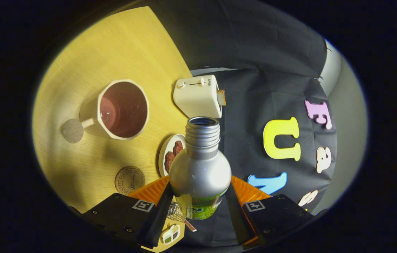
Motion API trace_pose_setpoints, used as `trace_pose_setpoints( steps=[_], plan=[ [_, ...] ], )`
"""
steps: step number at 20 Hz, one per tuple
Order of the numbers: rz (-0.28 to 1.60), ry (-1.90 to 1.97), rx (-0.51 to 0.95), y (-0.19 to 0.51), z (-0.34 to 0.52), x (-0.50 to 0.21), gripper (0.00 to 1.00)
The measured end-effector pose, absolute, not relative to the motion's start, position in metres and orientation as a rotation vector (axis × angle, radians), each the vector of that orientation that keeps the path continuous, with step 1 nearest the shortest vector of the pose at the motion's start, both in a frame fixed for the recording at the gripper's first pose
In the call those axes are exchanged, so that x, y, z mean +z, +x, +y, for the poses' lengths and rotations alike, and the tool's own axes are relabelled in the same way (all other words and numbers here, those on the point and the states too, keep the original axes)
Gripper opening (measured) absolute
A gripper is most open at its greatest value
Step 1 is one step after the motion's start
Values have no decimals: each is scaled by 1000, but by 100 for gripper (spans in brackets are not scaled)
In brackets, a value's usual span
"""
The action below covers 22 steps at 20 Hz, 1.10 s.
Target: Take the bottle from table, then pour the juice into the cup, finally place the bottle on the coaster
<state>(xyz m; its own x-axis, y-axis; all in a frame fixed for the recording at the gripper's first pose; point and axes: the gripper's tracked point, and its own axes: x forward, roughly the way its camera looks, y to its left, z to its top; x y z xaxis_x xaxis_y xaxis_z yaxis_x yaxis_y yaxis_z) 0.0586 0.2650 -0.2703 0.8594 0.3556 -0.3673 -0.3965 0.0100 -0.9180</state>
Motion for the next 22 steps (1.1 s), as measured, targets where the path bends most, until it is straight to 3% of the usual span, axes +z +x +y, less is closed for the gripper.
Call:
trace_pose_setpoints(
  steps=[22],
  plan=[
    [322, -561, 450, 64, 230, -252, 79]
  ],
)
